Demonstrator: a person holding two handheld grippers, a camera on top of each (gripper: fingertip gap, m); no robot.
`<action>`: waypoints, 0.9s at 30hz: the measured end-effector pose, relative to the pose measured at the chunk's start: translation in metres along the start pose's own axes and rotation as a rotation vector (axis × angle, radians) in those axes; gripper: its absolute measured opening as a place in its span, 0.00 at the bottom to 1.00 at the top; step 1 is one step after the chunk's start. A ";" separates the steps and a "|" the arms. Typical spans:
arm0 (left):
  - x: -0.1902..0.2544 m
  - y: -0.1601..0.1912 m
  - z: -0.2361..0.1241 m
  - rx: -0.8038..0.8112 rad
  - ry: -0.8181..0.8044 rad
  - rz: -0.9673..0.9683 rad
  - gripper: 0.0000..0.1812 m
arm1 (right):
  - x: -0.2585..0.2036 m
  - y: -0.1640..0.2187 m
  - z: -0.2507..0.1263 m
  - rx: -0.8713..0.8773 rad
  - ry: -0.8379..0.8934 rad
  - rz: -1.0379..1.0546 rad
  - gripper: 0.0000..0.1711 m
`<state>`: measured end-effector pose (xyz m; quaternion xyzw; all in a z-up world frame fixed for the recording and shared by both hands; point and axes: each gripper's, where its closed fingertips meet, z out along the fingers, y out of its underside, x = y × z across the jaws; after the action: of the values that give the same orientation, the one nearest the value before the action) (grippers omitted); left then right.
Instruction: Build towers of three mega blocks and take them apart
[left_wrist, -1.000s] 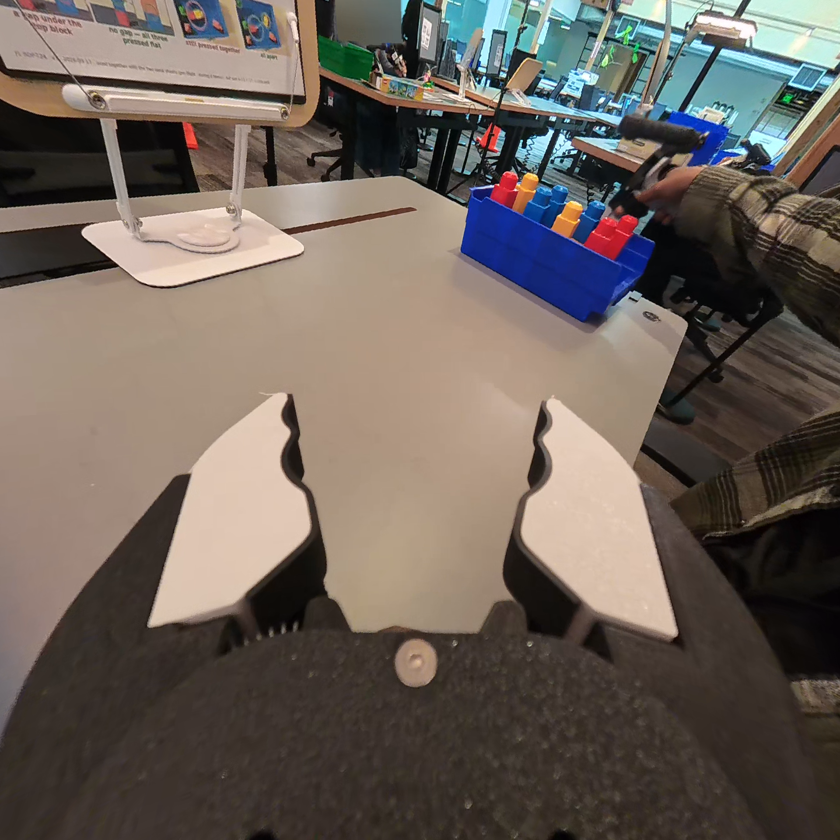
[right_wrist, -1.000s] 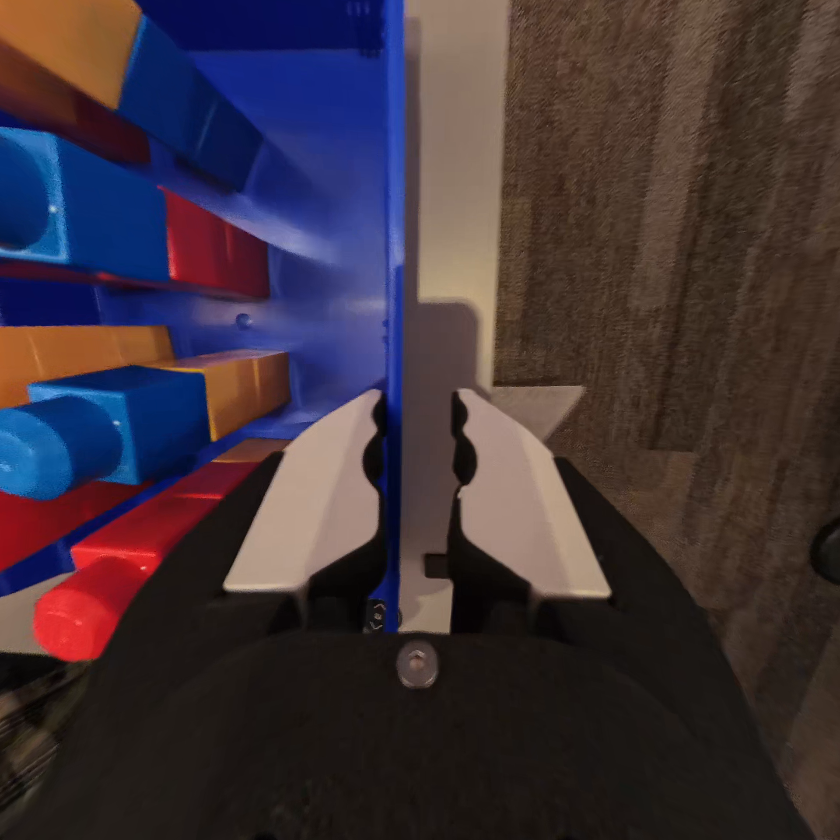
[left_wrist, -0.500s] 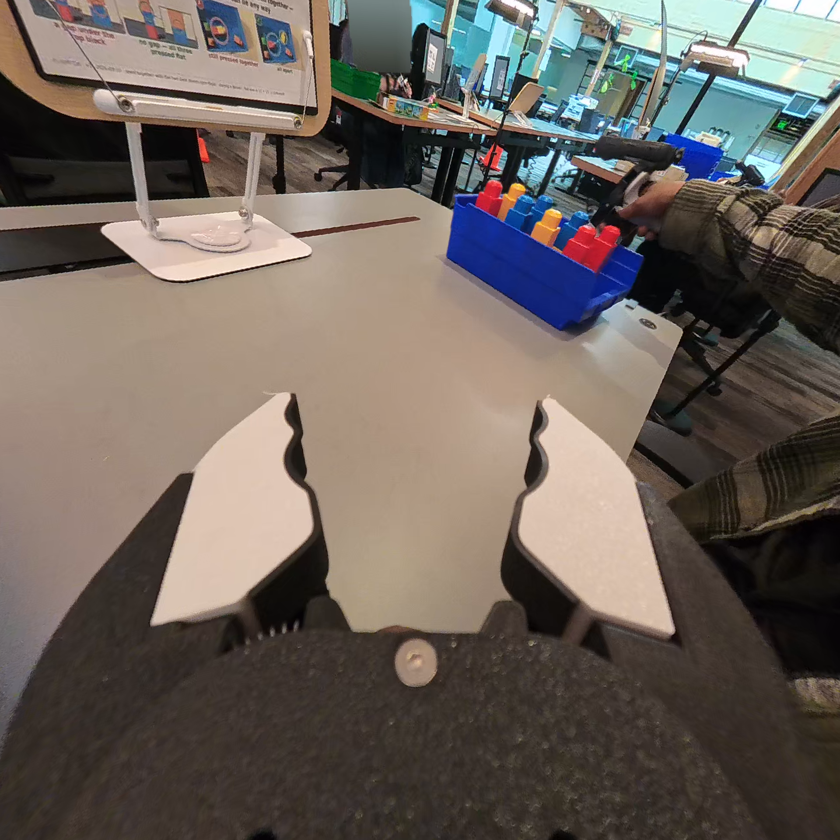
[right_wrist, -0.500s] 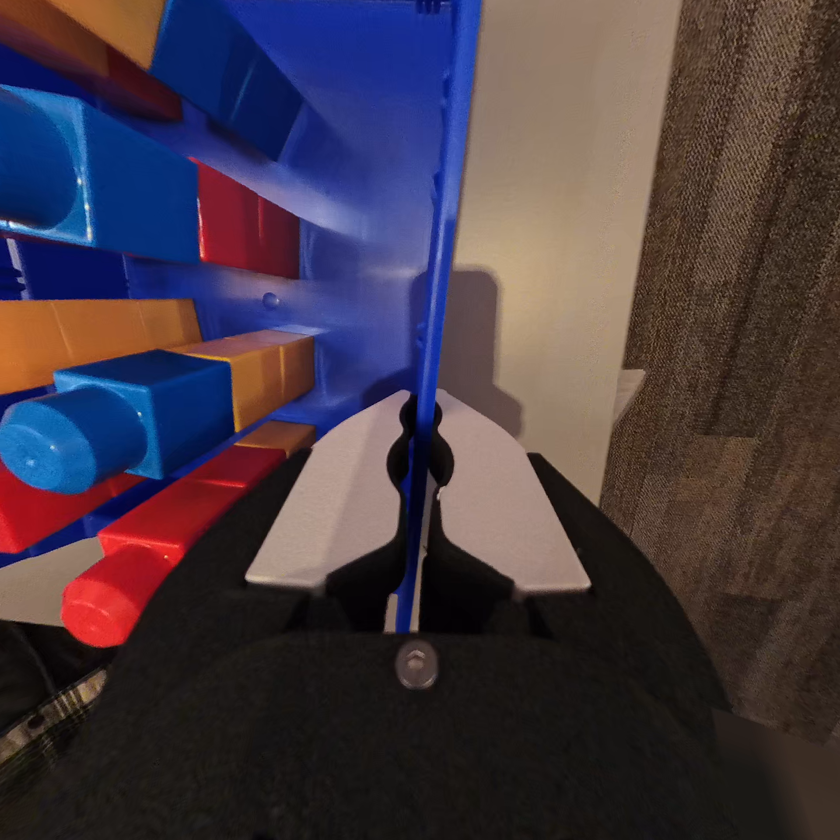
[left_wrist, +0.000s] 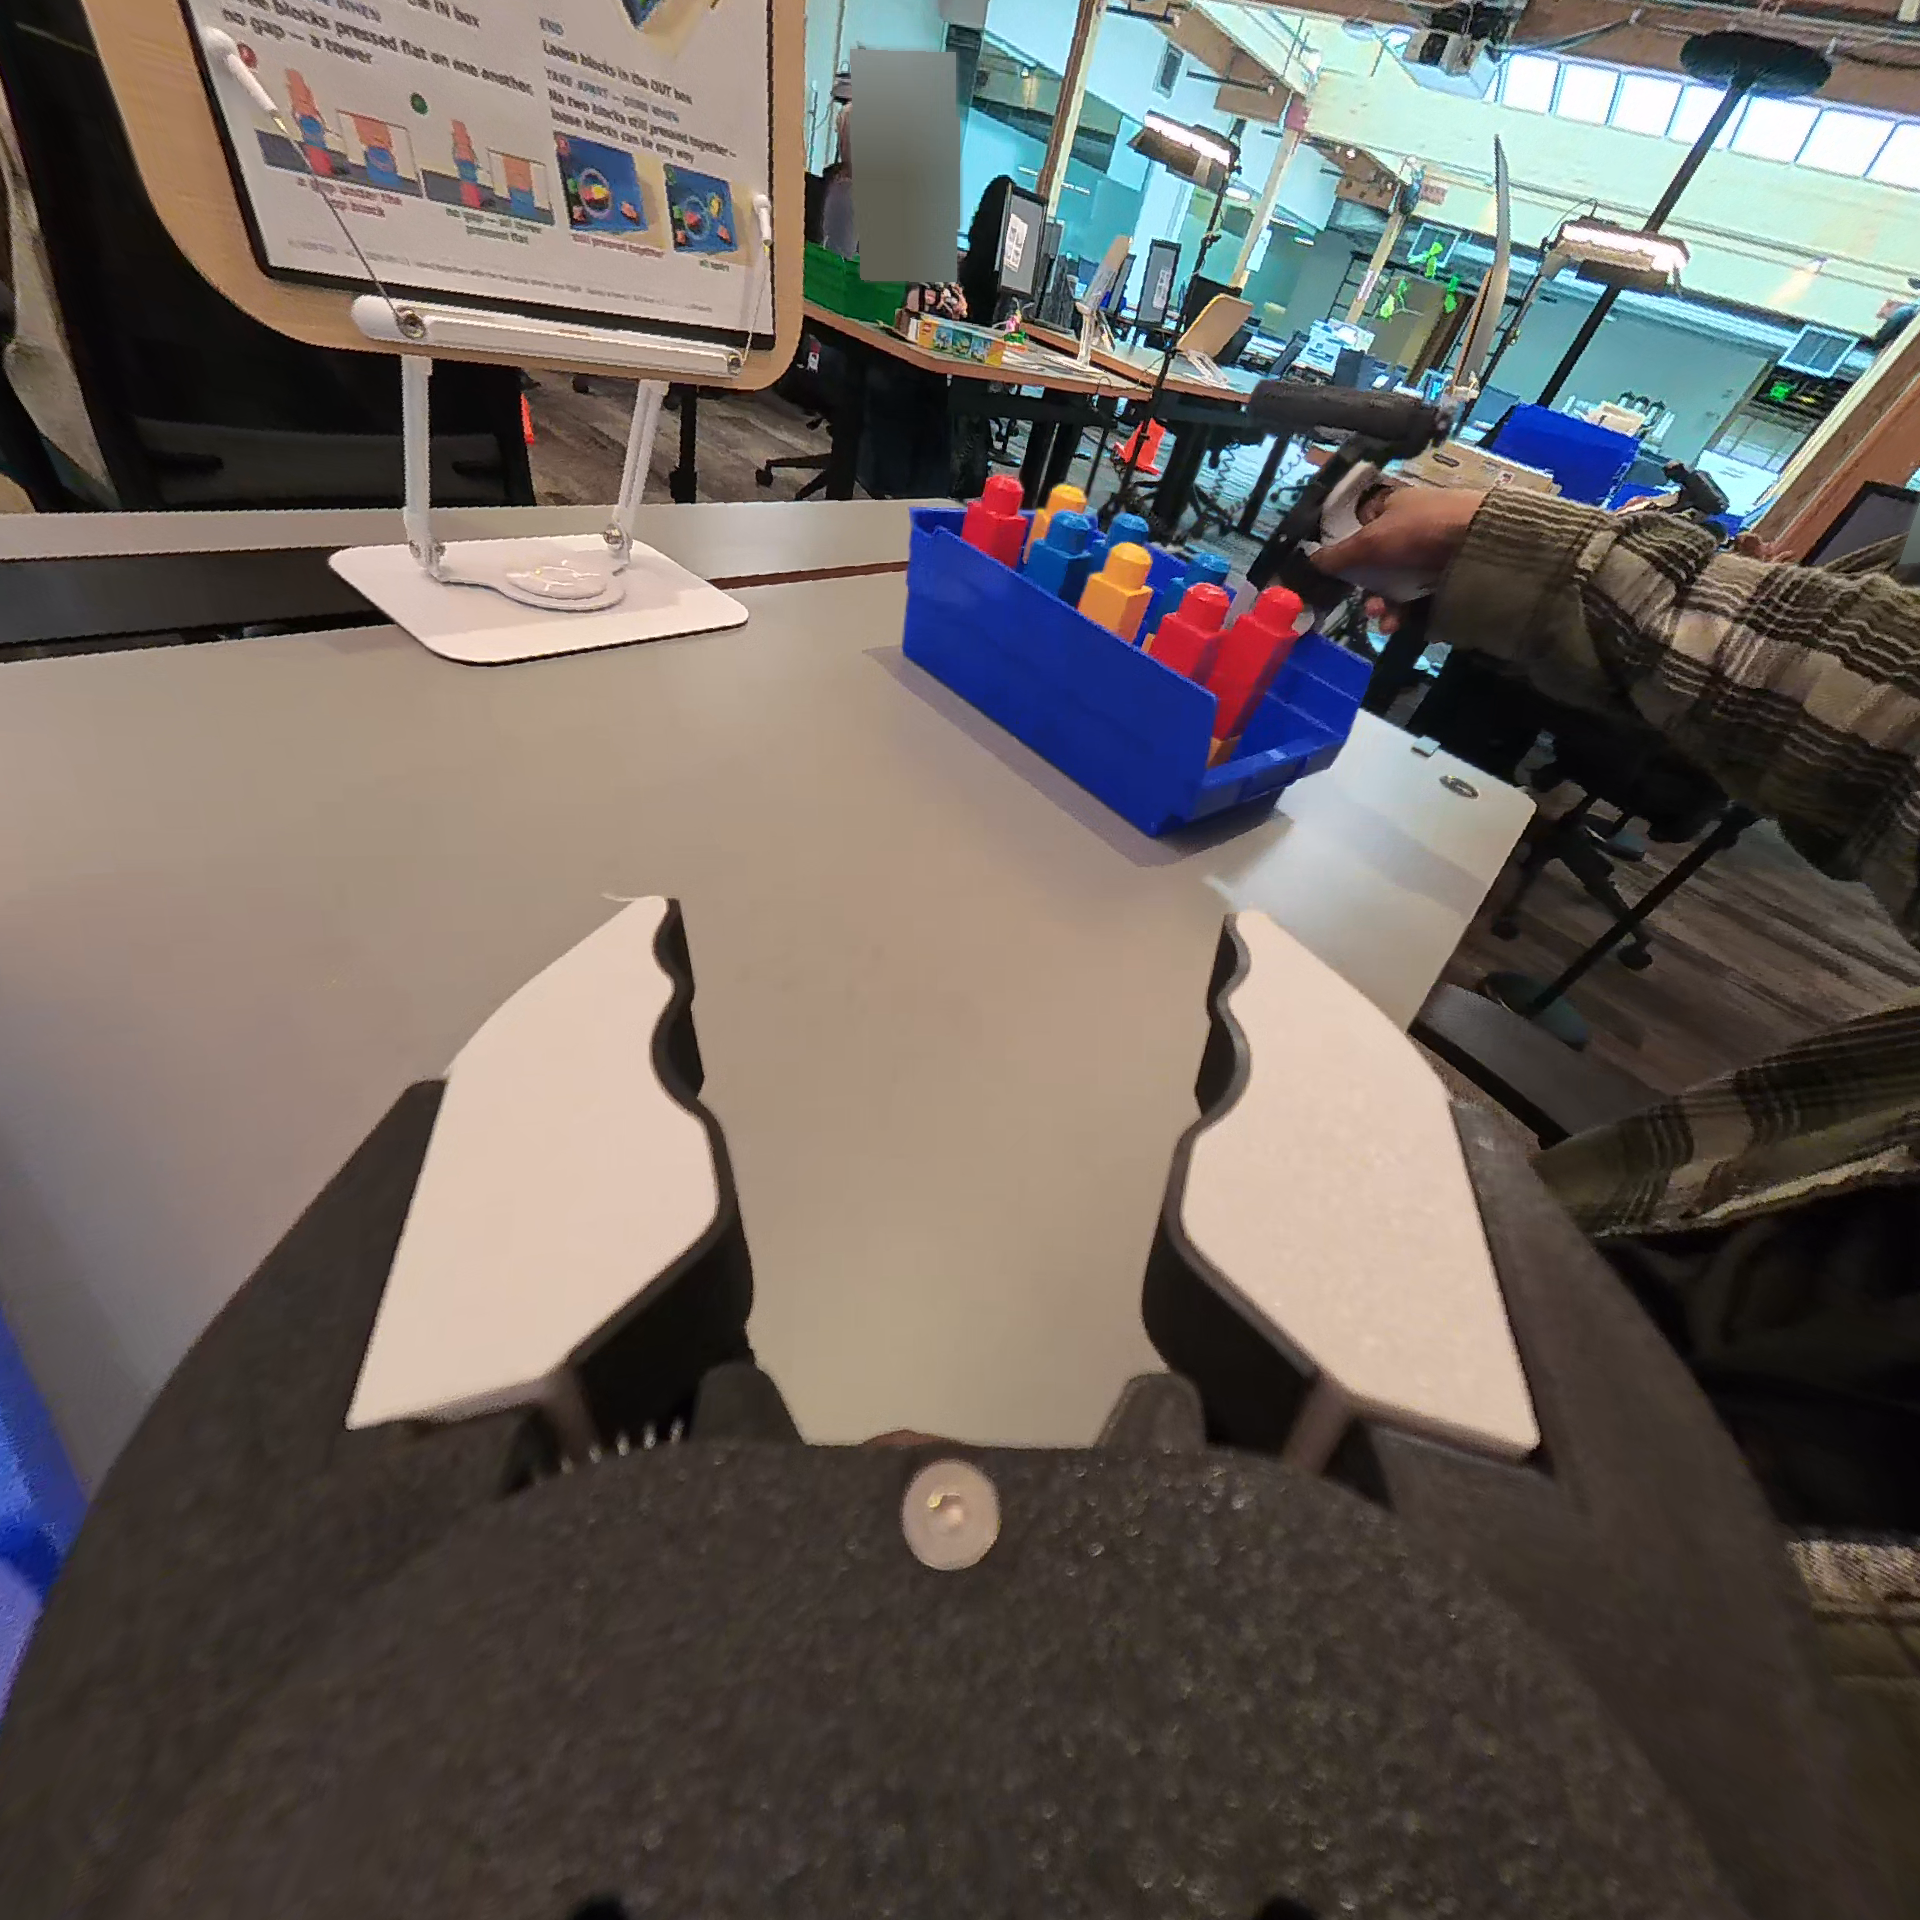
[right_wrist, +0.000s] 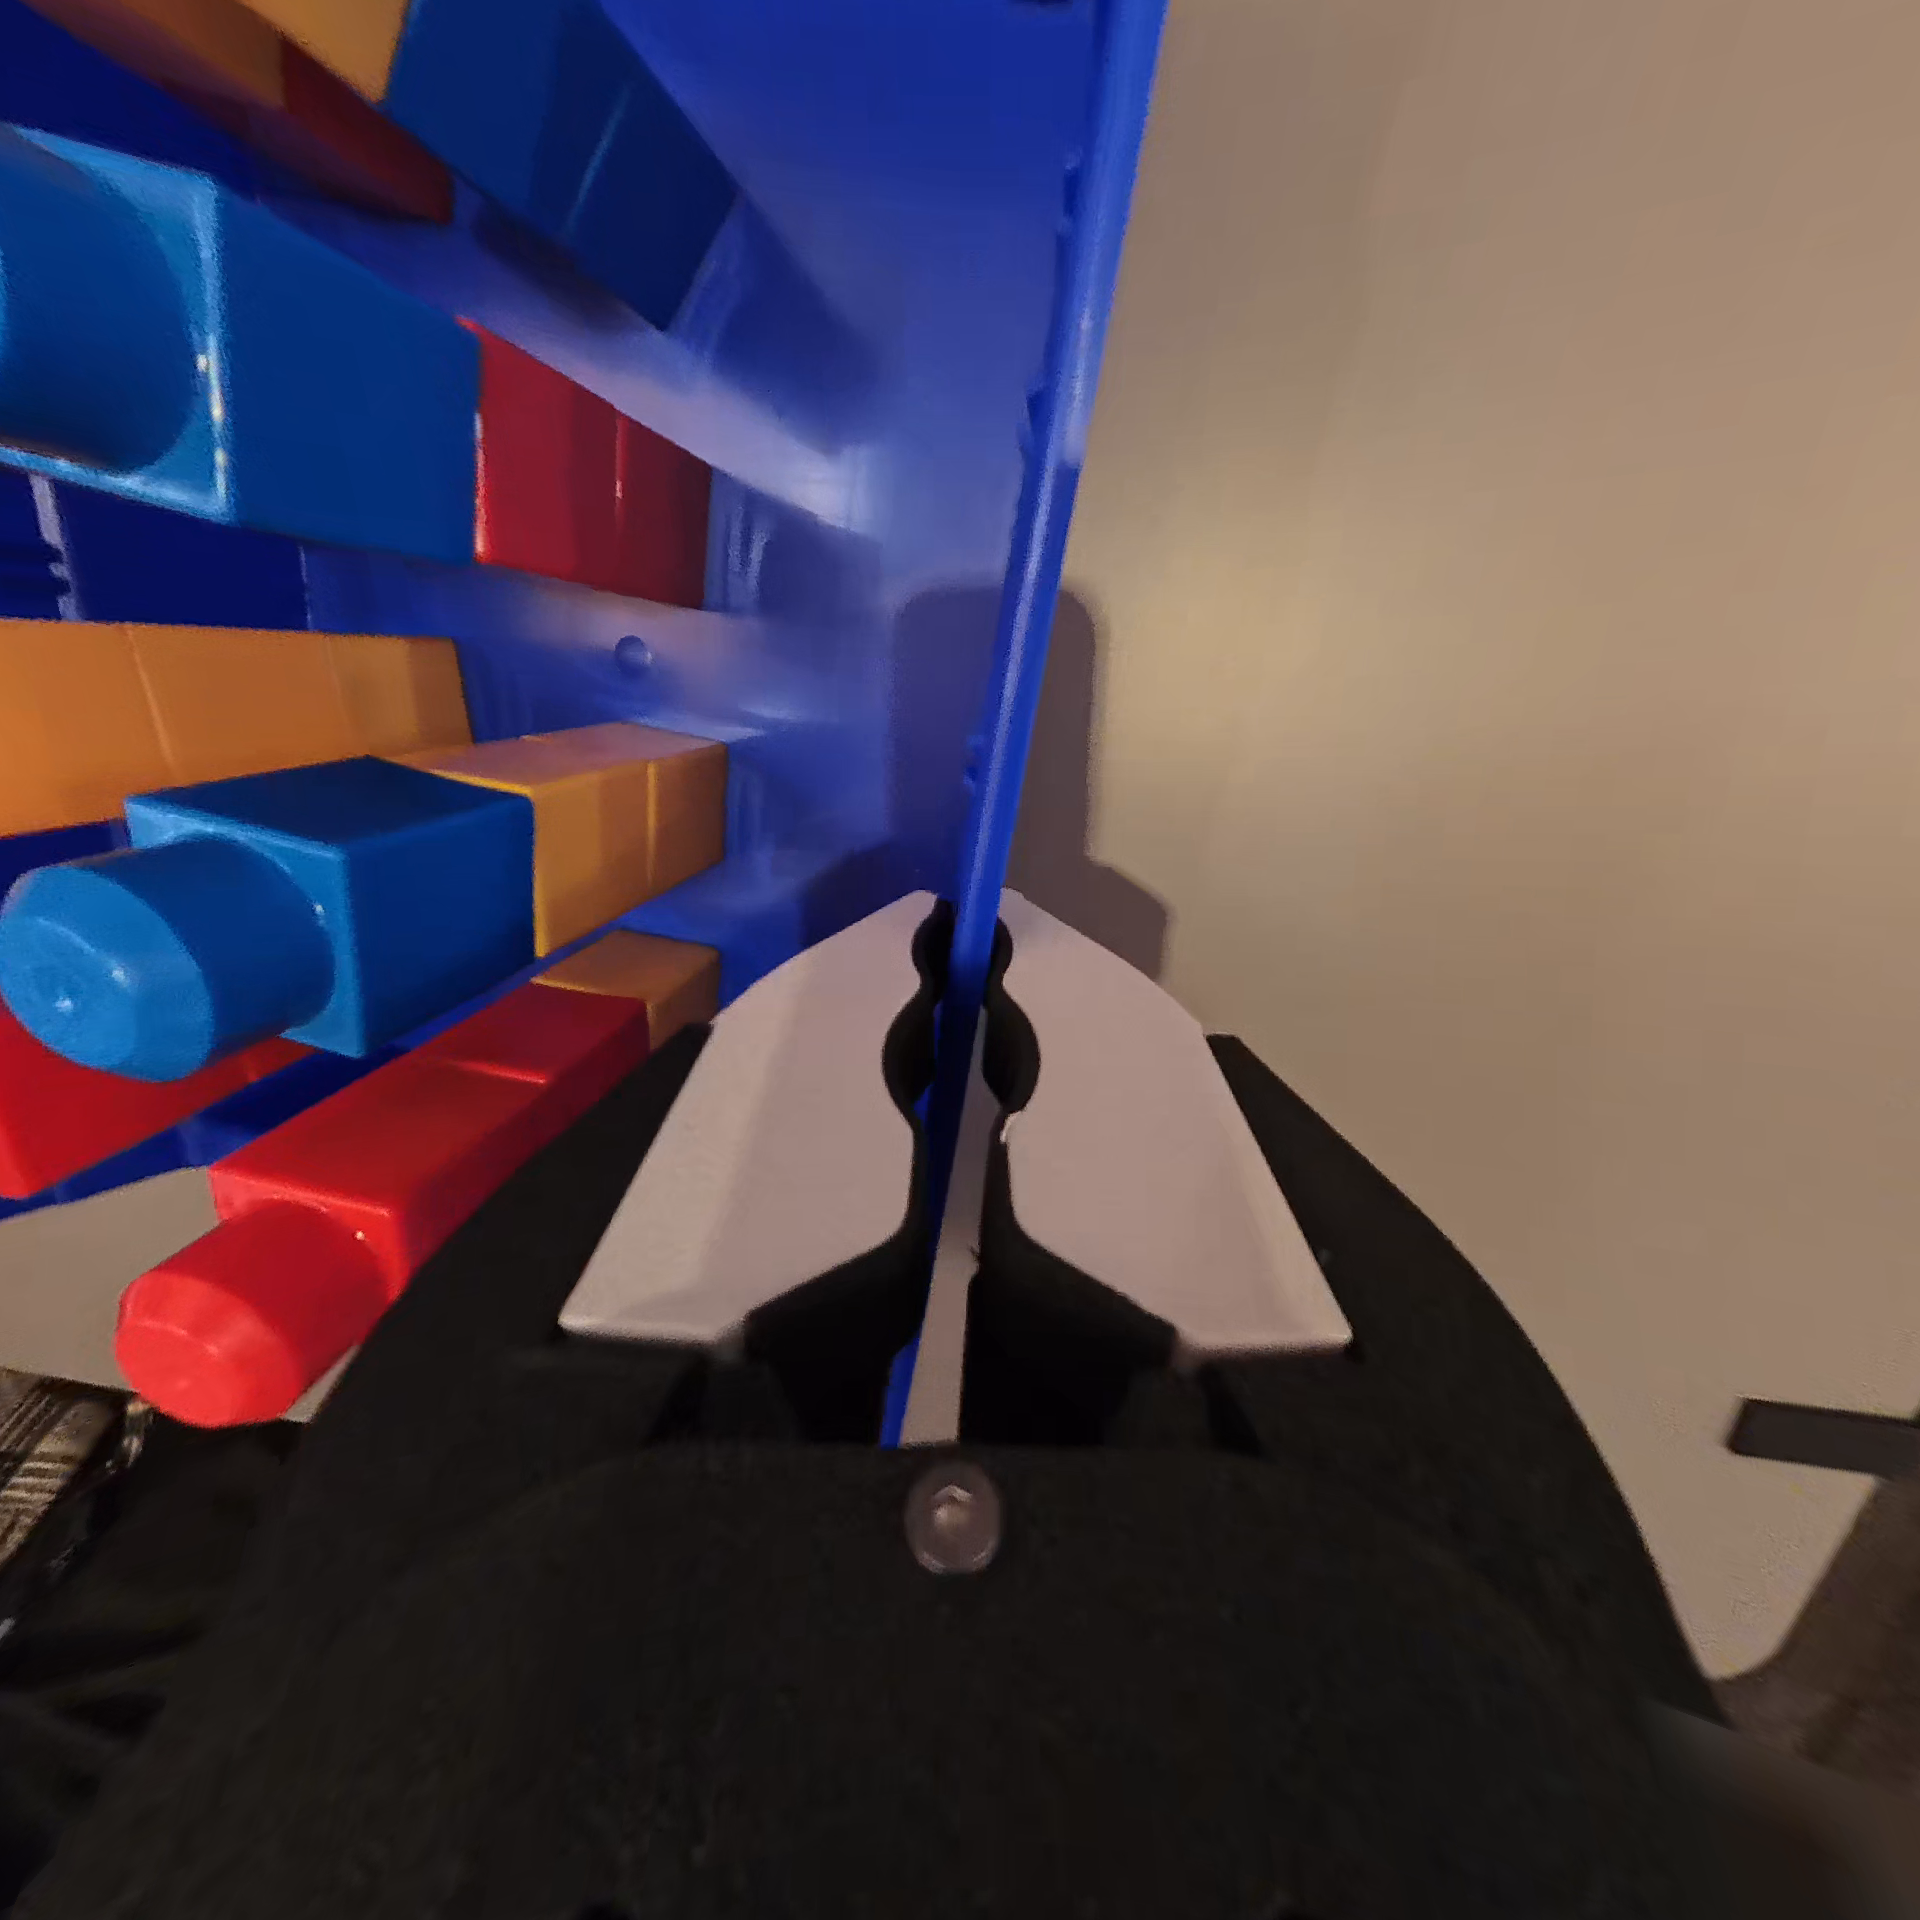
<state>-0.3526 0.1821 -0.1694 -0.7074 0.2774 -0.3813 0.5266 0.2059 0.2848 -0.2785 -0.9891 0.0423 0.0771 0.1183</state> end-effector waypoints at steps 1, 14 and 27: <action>0.000 0.000 -0.003 0.002 -0.002 -0.004 0.52 | -0.012 0.001 0.002 -0.003 0.001 -0.027 0.02; -0.012 0.001 -0.029 0.004 -0.059 -0.038 0.51 | -0.149 -0.003 0.024 -0.011 -0.079 -0.161 0.03; -0.031 -0.005 -0.046 0.002 -0.130 -0.086 0.50 | -0.254 0.009 0.038 -0.019 -0.111 -0.149 0.03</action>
<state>-0.4086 0.1836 -0.1652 -0.7413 0.2116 -0.3570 0.5274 -0.0510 0.3018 -0.2758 -0.9848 -0.0387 0.1230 0.1164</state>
